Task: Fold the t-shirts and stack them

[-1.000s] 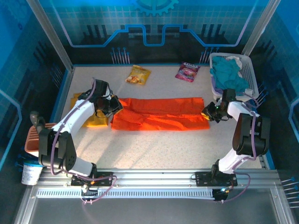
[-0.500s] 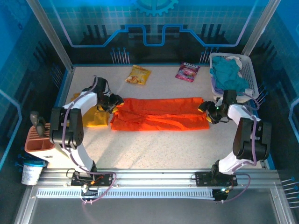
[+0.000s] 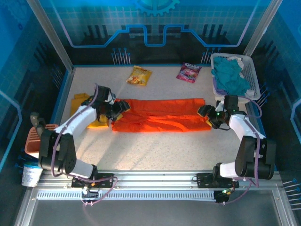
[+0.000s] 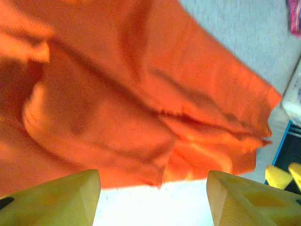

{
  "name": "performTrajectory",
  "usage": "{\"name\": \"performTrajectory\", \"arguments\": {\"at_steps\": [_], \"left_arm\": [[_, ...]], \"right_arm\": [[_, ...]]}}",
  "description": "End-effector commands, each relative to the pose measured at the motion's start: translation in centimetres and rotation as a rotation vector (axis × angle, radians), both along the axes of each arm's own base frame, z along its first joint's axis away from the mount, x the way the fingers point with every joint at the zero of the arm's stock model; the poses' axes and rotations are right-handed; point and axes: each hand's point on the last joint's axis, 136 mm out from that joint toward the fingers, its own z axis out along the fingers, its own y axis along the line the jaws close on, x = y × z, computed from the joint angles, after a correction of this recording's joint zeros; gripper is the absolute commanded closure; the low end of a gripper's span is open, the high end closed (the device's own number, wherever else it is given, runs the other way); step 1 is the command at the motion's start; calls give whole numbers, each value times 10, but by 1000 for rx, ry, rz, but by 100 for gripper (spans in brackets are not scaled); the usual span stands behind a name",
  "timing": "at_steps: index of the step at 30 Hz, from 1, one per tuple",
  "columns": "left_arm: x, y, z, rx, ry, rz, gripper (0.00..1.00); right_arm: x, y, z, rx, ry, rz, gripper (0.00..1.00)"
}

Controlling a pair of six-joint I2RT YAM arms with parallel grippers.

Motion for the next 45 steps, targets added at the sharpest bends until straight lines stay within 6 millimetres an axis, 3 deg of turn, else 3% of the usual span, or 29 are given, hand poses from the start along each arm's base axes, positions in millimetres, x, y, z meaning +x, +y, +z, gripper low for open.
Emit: {"name": "performTrajectory", "arguments": {"at_steps": [1, 6, 23, 32, 45], "left_arm": [[-18, -10, -14, -20, 15, 73, 35], [-33, -20, -31, -41, 13, 132, 34], [-10, -38, -54, -110, 21, 162, 34], [5, -47, -50, -120, 8, 146, 37], [30, -45, -52, -29, -7, 122, 39]], "right_arm": [[-9, 6, 2, -1, 6, 25, 22], [-10, 7, 3, 5, 4, 28, 22], [-13, 7, -8, 10, 32, 20, 22], [-14, 6, -10, 4, 42, 26, 22], [-16, 1, -8, 4, 42, 21, 22]]}}
